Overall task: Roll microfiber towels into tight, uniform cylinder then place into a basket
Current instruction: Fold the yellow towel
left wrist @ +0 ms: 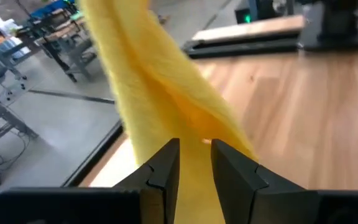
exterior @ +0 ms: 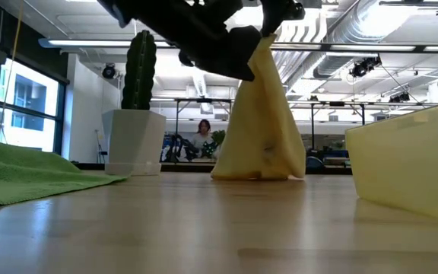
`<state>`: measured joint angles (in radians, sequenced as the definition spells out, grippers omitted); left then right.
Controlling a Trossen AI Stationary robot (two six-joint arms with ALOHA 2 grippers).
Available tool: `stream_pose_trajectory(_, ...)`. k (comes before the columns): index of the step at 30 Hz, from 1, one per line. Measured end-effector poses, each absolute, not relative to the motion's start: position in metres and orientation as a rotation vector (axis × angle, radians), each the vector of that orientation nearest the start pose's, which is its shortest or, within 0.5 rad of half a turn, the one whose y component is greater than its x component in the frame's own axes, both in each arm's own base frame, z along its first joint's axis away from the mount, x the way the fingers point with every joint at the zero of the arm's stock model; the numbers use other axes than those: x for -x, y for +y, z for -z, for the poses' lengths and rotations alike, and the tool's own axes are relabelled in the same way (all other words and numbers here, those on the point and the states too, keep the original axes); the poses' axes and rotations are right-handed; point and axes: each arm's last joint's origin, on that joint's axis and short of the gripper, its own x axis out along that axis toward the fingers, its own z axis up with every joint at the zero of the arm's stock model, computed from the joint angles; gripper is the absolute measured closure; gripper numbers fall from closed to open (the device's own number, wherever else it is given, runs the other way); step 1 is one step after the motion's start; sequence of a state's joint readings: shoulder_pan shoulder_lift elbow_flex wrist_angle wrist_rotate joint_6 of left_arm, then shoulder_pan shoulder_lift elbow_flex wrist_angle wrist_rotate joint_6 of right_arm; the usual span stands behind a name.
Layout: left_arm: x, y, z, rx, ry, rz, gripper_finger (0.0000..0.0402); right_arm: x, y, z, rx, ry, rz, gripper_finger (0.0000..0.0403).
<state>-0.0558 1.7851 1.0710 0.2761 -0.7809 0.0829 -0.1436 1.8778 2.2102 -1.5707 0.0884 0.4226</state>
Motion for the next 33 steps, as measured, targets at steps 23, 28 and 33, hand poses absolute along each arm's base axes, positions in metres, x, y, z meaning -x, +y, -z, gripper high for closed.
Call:
stream_pose_trajectory(23,-0.356,-0.016,-0.161,-0.382,0.803,-0.285,0.0319,-0.356,-0.038,-0.413,-0.903,1.070,0.044,0.0403)
stream_pose_trajectory(28,-0.352,-0.027,-0.159,-0.367,0.828,-0.278,0.0319,-0.349,-0.043,-0.402,-0.378,1.146,0.176,0.0403)
stream_pose_trajectory(33,-0.350,-0.035,-0.159,-0.419,0.832,-0.319,0.0319,-0.351,-0.052,-0.388,-0.064,1.270,0.320,0.0403)
